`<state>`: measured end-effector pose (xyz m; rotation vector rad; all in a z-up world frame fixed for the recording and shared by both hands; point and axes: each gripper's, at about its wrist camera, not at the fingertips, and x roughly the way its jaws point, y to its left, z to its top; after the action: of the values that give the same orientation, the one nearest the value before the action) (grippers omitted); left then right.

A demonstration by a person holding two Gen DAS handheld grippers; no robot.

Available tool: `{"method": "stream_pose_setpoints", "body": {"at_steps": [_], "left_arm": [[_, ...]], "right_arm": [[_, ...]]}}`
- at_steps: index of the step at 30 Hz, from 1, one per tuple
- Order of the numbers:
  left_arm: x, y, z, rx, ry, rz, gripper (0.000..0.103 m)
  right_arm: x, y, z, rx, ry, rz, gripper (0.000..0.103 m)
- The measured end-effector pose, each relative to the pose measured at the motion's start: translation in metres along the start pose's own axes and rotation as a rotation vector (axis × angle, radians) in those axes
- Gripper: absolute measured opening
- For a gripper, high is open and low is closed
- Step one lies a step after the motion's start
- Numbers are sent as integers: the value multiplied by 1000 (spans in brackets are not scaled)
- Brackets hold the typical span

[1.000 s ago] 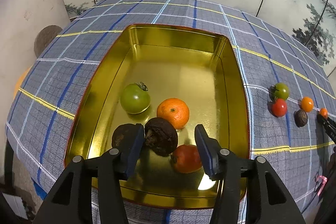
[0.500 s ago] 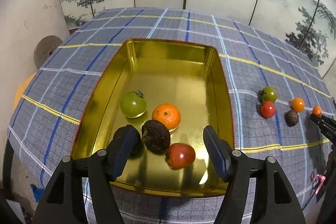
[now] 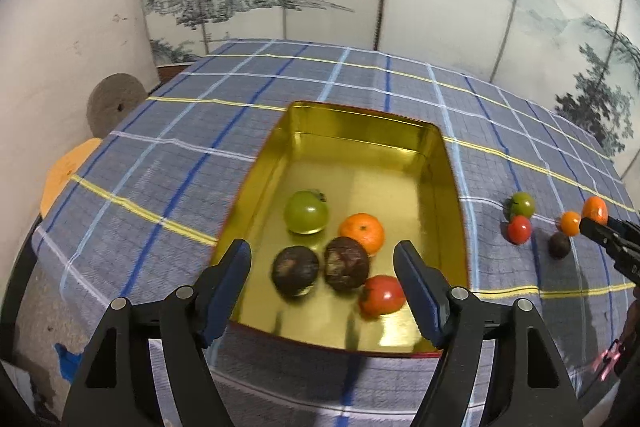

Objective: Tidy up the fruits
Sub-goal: 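Carry the held orange into the gold tin and open the right gripper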

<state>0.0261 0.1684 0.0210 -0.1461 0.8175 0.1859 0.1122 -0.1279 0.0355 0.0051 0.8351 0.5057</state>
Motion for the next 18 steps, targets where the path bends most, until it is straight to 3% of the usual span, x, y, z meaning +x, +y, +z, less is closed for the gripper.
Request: {"method": "stream_pose_setpoints", "body": {"at_steps": [11, 18], "left_arm": [[-8, 37, -8, -77, 6, 67, 74], [-11, 56, -13, -110, 15, 94, 74]], "right_arm": [[21, 96, 24, -142, 15, 159, 38], [42, 146, 32, -229, 40, 210, 38]]}}
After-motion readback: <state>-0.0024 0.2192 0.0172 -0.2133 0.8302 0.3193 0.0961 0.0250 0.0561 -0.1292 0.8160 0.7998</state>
